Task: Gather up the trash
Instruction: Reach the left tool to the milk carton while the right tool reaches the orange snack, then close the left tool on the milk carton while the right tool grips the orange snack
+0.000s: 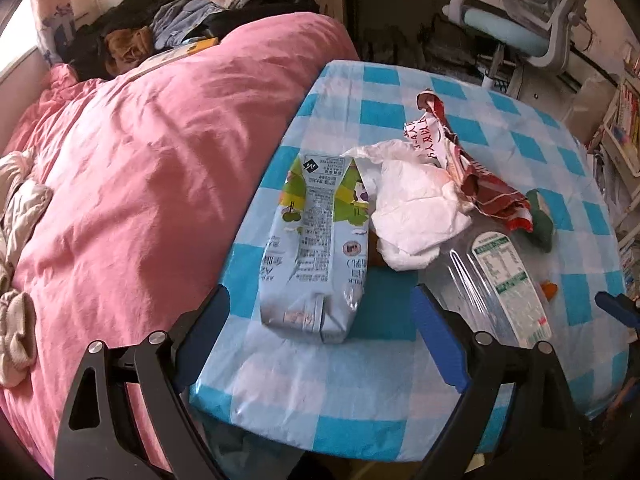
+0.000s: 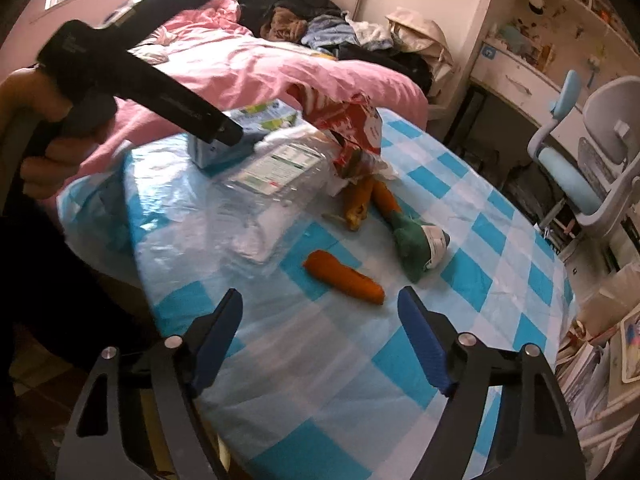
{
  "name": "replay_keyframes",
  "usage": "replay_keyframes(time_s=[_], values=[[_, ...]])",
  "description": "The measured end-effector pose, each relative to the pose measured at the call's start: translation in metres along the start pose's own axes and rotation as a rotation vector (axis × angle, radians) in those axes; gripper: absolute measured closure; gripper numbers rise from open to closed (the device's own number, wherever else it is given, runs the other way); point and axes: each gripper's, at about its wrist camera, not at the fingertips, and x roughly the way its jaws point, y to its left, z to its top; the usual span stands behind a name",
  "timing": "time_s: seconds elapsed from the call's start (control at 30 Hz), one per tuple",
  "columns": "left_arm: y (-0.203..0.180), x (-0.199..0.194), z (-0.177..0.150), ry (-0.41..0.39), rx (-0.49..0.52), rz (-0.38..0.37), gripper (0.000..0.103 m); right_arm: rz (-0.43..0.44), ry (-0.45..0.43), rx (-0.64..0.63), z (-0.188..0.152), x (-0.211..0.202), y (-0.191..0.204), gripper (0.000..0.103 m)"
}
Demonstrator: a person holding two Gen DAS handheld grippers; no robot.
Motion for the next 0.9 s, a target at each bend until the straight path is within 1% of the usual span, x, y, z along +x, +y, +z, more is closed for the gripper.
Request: replay_keyframes(time_s=[0.07, 0.13, 0.2, 0.23, 0.3, 0.43, 0.5, 0.57, 0.67, 0.73, 0.8, 0.83, 0.87, 0.9], values=[[0.000, 0.003, 0.004, 0.005, -0.004, 0.016, 0.015, -0.004, 0.008, 0.012, 0.001, 0.005, -0.006, 0.028], [0.005, 0.001, 0.005, -0.005, -0.026, 0.007, 0.015, 0.005, 0.003, 0.034, 0.002, 0.006, -0.011, 0.028], [0.006, 0.004, 0.009, -0.002, -0.025, 0.021, 0.015, 0.006, 0.005, 0.032, 0.003, 0.010, -0.012, 0.028], [0.005, 0.010, 0.010, 0.021, -0.020, 0.028, 0.015, 0.005, 0.010, 0.026, 0.004, 0.013, -0.013, 0.028], [0.002, 0.019, 0.012, 0.060, -0.013, 0.011, 0.015, 0.008, 0.016, 0.021, 0.005, 0.018, -0.013, 0.028], [-0.004, 0.027, 0.015, 0.072, 0.020, 0.044, 0.015, 0.011, 0.016, 0.010, 0.010, 0.026, -0.012, 0.028], [-0.002, 0.033, 0.018, 0.086, 0.003, 0.040, 0.015, 0.013, 0.014, 0.009, 0.012, 0.029, -0.014, 0.028], [0.002, 0.041, 0.024, 0.107, -0.028, 0.020, 0.015, 0.017, 0.013, 0.006, 0.015, 0.034, -0.015, 0.028], [0.003, 0.049, 0.031, 0.115, -0.040, 0.017, 0.015, 0.028, 0.020, 0.008, 0.018, 0.040, -0.016, 0.028], [0.002, 0.054, 0.036, 0.117, -0.036, 0.019, 0.015, 0.037, 0.031, 0.005, 0.020, 0.045, -0.017, 0.031], [0.001, 0.056, 0.040, 0.117, -0.037, 0.017, 0.016, 0.046, 0.045, 0.000, 0.021, 0.049, -0.017, 0.038], [0.001, 0.058, 0.042, 0.121, -0.039, 0.007, 0.023, 0.055, 0.057, 0.000, 0.022, 0.051, -0.017, 0.040], [0.002, 0.060, 0.044, 0.127, -0.042, -0.010, 0.030, 0.060, 0.072, 0.000, 0.022, 0.054, -0.017, 0.047], [0.003, 0.061, 0.045, 0.135, -0.048, -0.025, 0.041, 0.064, 0.083, 0.001, 0.022, 0.055, -0.017, 0.052]])
